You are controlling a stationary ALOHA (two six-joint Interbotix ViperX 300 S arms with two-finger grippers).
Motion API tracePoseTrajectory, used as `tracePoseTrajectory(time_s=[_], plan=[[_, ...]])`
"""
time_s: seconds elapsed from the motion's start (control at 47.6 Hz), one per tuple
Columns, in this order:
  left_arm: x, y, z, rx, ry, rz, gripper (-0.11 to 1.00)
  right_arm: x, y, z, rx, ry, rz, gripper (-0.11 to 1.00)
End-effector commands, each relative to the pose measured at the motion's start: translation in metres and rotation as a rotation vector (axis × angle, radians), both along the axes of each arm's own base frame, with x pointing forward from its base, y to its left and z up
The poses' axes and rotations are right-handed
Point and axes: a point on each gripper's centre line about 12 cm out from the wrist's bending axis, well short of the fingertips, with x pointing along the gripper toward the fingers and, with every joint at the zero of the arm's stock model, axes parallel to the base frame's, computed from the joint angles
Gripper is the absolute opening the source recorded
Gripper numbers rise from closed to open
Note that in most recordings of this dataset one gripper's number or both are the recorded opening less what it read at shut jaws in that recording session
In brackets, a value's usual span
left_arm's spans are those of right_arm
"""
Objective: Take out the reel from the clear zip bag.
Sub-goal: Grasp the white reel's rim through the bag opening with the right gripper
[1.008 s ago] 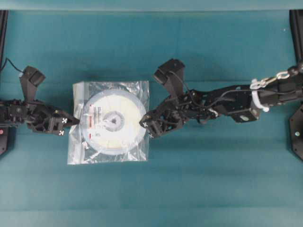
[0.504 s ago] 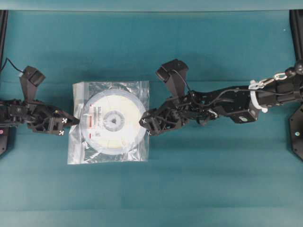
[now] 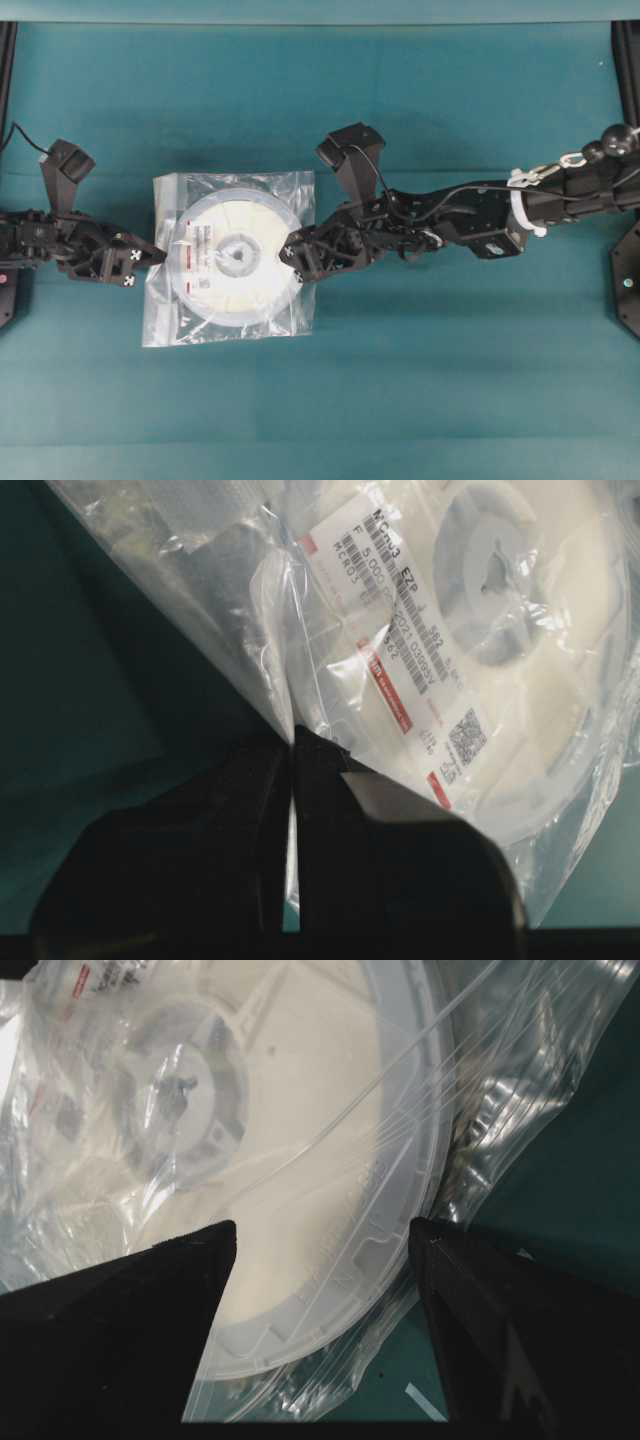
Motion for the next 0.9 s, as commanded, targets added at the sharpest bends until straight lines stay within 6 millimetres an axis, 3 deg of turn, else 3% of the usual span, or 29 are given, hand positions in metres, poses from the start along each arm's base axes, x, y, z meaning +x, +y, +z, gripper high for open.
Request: tracePoseTrajectory(time_s=[0.0, 0.483, 0.882], plan=[[0.002, 0.0, 0.001, 0.003, -0.009, -0.004, 0.0, 0.006, 0.0, 0.009, 0.009, -0.031, -0.013, 0.82], [0.0, 0.0, 0.0, 0.002, -0.003, -0.004, 0.0, -0.008, 0.003, 0.0, 0.046, -0.001, -0.048, 0.79], [-0.001, -0.001, -0.001, 0.0, 0.012, -0.004, 0.0, 0.013, 0.002, 0.011, 0.032, -0.064, -0.047, 0.78]])
